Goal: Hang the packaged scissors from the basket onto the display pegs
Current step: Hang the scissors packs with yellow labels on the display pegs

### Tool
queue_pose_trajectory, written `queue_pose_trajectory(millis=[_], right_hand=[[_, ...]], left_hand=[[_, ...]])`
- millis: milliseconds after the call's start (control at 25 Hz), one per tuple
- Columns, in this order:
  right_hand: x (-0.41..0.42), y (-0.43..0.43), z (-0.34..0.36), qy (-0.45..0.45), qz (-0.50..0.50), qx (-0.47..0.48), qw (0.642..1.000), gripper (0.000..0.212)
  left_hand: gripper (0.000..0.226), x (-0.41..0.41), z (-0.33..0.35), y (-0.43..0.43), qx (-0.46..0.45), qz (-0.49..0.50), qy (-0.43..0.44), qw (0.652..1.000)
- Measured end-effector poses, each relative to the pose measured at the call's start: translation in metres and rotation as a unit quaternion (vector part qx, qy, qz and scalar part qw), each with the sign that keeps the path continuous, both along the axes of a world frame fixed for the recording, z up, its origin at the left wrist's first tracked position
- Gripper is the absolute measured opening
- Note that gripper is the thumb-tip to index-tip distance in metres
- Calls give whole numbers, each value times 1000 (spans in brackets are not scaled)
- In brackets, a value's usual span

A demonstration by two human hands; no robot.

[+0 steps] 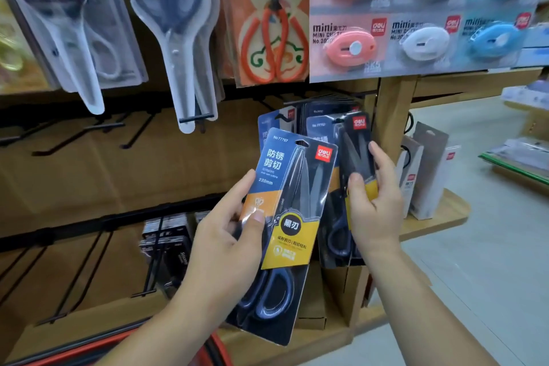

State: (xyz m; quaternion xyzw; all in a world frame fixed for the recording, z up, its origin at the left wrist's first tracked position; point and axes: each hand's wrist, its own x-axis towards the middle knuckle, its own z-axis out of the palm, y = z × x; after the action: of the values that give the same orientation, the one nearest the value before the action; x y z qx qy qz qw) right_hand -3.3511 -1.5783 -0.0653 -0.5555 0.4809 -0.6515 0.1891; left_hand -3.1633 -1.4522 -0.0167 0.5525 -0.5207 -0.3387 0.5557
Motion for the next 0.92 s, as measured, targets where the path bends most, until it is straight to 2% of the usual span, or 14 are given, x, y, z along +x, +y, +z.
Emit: queue_pose_trajectory(millis=[200,400,600,760,920], right_hand=[[0,5,12,-8,-9,-14,1000,55],[2,4,37,46,-28,31,998,58],[7,11,28,5,-61,50,997,54],[3,7,41,37,-28,120,992,54],[-5,-2,57,146,-7,158,977,60]], left_hand=[[52,-3,-1,-8,-10,9,-15,1000],[54,-15,5,-9,-12,-8,-17,1000],[52,-7,7,-7,-18,5,-10,1000],[53,-6,7,-11,-29,8,-26,999],[54,-15,7,-21,-33,-7,-28,999]])
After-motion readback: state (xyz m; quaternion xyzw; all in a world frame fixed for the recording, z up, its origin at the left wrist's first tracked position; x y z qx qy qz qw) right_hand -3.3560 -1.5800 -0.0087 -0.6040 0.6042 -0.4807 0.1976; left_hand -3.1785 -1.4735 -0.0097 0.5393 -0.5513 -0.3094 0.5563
